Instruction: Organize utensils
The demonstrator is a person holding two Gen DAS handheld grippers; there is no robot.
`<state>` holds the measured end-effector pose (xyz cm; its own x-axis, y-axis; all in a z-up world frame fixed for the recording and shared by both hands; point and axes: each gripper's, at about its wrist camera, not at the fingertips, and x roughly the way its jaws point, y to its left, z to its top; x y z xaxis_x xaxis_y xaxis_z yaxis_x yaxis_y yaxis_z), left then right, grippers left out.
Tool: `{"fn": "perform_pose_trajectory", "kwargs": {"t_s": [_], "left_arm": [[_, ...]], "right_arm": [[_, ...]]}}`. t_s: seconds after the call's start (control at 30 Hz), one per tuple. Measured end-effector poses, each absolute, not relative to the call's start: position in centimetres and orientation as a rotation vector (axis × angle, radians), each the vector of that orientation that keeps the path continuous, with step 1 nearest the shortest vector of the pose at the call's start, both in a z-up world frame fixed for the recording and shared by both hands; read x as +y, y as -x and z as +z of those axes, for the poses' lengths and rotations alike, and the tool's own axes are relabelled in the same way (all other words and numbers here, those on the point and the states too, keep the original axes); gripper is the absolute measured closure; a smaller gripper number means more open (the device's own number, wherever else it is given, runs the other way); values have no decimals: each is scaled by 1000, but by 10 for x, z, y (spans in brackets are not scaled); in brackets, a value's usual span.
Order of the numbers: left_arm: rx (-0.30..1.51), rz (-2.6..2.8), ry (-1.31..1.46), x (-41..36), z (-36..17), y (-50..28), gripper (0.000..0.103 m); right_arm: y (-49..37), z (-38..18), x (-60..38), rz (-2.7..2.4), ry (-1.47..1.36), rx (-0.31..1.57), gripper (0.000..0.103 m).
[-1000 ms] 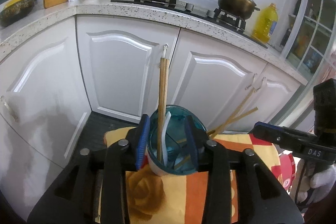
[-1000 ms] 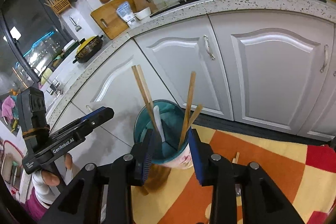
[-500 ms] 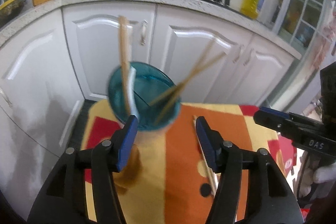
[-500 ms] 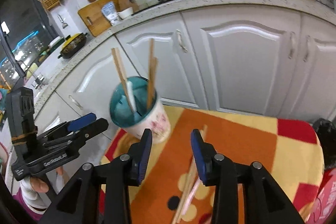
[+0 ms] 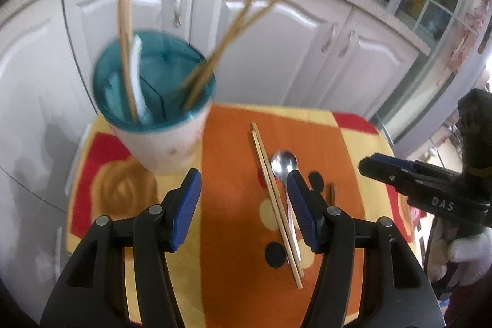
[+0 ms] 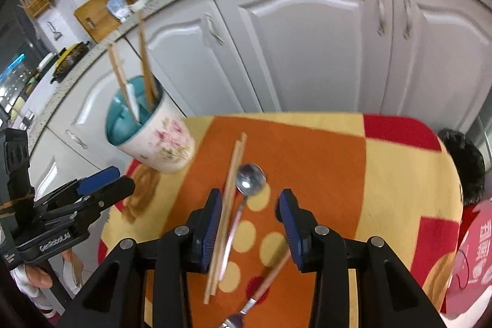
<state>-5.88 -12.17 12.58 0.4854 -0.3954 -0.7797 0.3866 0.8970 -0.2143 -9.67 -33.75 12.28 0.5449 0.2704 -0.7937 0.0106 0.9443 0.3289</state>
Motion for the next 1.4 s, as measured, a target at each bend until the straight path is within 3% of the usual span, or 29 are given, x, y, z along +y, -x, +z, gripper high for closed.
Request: {"fn": "perform_pose_trajectory", "kwargs": {"t_s": [0.23, 0.4, 0.67, 1.07, 1.23, 1.4], "left_arm": [[1093, -558, 76, -137, 77, 48, 47], [1131, -582, 52, -157, 54, 40, 73], [1170, -577, -17, -186, 28, 29, 88], [1194, -584, 17, -175, 26, 26, 88], [1196, -582, 40, -171, 27, 27, 98], [1204, -591, 49, -164, 30, 28, 98]], "right_arm": [[92, 82, -350, 120, -359, 1074, 66], [88, 73, -352, 115, -374, 1090, 66], [87, 71, -351, 124, -390, 1108, 66], [82, 69, -352, 140, -407, 1109, 66], [84, 65, -354, 129, -415, 1117, 66], [86, 62, -357, 123, -428, 1128, 66]]}}
